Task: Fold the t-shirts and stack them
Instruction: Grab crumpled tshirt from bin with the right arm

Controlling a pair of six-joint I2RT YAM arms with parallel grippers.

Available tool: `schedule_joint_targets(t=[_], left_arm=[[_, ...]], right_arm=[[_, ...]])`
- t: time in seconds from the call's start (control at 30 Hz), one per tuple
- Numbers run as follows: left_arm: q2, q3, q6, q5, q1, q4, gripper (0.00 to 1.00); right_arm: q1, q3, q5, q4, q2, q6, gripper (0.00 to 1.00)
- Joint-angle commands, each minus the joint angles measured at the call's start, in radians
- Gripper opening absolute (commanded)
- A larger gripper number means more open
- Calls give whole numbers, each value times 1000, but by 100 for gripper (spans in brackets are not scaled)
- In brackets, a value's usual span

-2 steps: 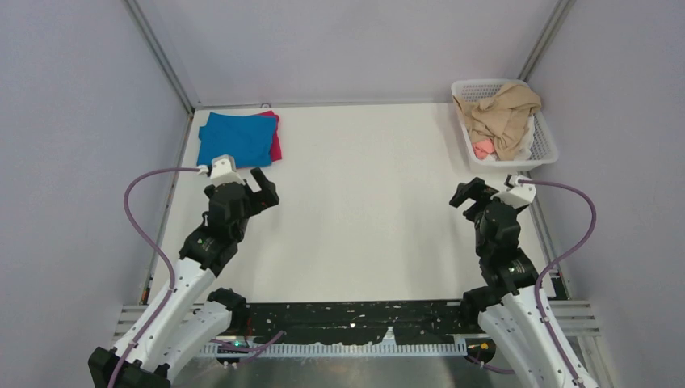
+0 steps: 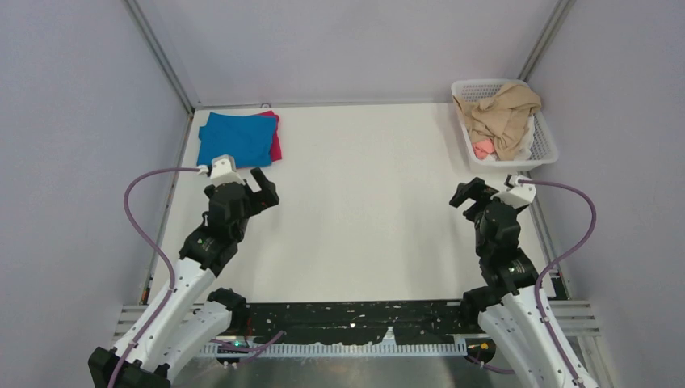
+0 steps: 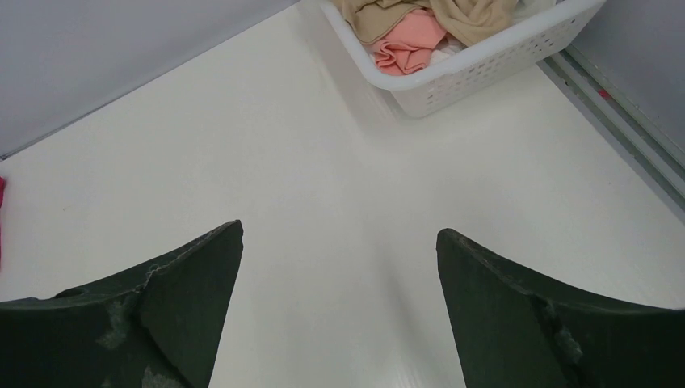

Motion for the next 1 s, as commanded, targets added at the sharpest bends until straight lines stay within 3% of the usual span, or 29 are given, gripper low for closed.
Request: schedule_joint_targets(t=[0.0, 0.07, 0.2, 0.27, 0.4, 0.5, 0.67, 0.97], left_arm=[[9, 48, 1, 2, 2, 23, 100], [13, 48, 6, 7, 2, 33, 100], [28, 47, 12, 13, 2, 58, 100], [41, 46, 10, 10, 2, 69, 100], [73, 35, 19, 5, 2, 110, 100], [119, 53, 27, 11, 2, 108, 99], [189, 91, 40, 17, 4, 81, 100], [199, 97, 45, -1, 4, 76, 100]], right_arm=[[1, 138, 19, 33, 111, -18, 95], [-1, 212, 27, 34, 206, -27, 95], [-91, 483, -36, -61, 546, -42, 95], [-170, 649, -94, -115, 723, -23, 95], [-255, 1086, 2, -264, 1094, 29, 95], [-295, 1305, 6, -343, 1344, 92, 95], [-318, 1608, 27, -332, 1586, 134, 95], [-329, 1870, 28, -264, 1875, 157, 95]])
